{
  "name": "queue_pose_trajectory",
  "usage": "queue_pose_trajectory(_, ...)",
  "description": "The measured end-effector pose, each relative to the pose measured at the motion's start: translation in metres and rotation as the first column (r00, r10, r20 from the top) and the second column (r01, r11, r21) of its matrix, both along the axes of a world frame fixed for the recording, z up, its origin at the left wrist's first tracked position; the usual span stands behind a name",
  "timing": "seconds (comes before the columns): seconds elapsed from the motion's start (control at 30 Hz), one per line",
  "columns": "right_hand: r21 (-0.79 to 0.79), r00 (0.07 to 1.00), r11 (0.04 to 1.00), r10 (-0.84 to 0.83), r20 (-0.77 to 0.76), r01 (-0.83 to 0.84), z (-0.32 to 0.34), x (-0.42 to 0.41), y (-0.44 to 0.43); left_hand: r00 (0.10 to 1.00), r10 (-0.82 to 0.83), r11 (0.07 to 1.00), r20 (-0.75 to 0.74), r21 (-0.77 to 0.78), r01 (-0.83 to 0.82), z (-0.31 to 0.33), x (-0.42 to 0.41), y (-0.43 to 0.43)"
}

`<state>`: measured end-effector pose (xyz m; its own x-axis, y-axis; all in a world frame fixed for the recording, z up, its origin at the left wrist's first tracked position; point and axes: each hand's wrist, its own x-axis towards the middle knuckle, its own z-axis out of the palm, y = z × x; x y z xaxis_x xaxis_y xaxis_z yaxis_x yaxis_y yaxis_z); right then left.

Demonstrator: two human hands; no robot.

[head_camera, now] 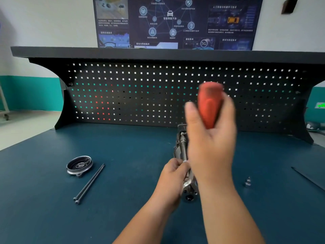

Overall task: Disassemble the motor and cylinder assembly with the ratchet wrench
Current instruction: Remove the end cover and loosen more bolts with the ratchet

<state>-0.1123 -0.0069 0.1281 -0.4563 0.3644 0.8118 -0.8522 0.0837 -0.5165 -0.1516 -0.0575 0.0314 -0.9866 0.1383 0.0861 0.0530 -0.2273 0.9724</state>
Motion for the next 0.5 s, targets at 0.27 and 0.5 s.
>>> queue_pose_trajectory(0.27, -0.741, 0.993, 0.67, 0.109, 0.037, -0.046, -0.023, 0.005, 0.051, 0.995, -0.008, 0.971, 0.098, 0.239, -0.016, 0.006, 0.006, 0.006)
queue_pose_trajectory(0.5, -0.587, 0.987, 0.8, 0.158, 0.003, -0.126, -0.012, 0.003, 0.054, 1.0, -0.009, 1.0, -0.013, 0.003, 0.009, -0.001, 0.003, 0.005)
